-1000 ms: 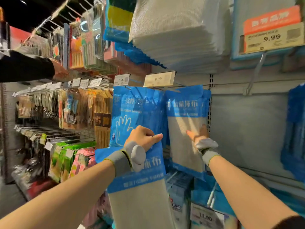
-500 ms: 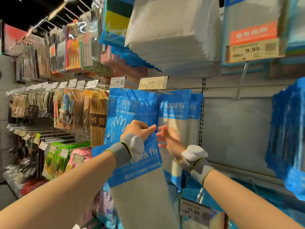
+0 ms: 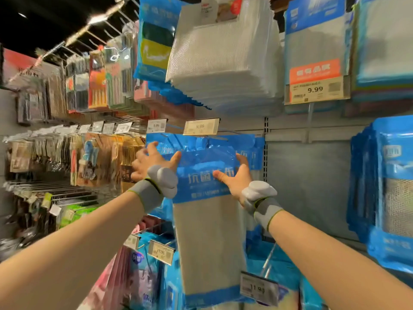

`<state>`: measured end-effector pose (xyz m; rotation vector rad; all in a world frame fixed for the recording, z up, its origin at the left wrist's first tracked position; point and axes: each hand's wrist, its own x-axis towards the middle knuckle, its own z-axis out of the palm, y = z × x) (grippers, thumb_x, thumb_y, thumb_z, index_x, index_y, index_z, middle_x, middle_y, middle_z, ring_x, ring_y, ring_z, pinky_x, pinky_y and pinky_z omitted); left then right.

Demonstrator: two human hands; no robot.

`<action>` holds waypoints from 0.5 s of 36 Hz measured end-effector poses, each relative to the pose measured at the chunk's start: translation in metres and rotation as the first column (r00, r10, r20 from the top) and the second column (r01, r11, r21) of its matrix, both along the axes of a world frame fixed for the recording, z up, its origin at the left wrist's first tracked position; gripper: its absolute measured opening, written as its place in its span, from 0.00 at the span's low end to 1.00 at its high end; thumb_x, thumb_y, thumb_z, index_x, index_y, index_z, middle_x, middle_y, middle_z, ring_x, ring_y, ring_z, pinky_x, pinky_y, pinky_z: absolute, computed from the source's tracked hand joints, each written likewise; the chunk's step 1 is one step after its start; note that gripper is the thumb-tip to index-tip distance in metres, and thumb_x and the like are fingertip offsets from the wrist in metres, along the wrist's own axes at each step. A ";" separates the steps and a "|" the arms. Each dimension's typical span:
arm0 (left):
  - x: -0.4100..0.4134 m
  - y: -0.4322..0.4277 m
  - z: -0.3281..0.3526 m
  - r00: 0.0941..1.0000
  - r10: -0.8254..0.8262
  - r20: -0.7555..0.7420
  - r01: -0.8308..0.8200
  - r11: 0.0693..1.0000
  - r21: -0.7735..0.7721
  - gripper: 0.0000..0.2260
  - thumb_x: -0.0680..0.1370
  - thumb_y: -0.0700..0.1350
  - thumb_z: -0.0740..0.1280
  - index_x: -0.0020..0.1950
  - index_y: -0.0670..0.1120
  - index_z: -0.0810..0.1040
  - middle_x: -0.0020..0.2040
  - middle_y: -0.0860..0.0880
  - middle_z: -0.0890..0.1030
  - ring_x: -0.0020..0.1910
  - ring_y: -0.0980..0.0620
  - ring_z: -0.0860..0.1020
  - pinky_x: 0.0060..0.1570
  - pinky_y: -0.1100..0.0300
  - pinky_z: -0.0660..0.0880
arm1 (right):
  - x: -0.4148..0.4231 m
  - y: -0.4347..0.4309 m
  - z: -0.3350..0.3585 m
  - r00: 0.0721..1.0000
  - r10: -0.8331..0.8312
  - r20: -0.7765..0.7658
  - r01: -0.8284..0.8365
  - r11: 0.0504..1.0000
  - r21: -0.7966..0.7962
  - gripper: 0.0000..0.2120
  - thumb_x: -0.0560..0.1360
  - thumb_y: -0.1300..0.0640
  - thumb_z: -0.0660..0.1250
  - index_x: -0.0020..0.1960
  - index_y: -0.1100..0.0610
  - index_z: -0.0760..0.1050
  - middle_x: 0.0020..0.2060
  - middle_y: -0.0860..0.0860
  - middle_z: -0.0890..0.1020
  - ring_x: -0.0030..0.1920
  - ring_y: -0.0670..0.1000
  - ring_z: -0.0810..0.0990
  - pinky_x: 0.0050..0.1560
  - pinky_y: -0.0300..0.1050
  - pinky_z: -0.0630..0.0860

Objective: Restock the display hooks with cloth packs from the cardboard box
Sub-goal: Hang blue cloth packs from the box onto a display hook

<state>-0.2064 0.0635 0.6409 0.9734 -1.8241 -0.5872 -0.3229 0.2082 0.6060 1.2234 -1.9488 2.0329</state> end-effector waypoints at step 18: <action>-0.032 -0.026 0.012 0.695 -0.463 -0.549 0.672 0.690 0.268 0.20 0.69 0.56 0.73 0.55 0.47 0.75 0.55 0.44 0.81 0.52 0.41 0.81 0.56 0.42 0.77 | -0.018 -0.014 0.072 0.984 -0.068 0.168 0.057 0.996 0.069 0.25 0.60 0.48 0.81 0.51 0.55 0.76 0.53 0.56 0.81 0.53 0.55 0.81 0.55 0.52 0.78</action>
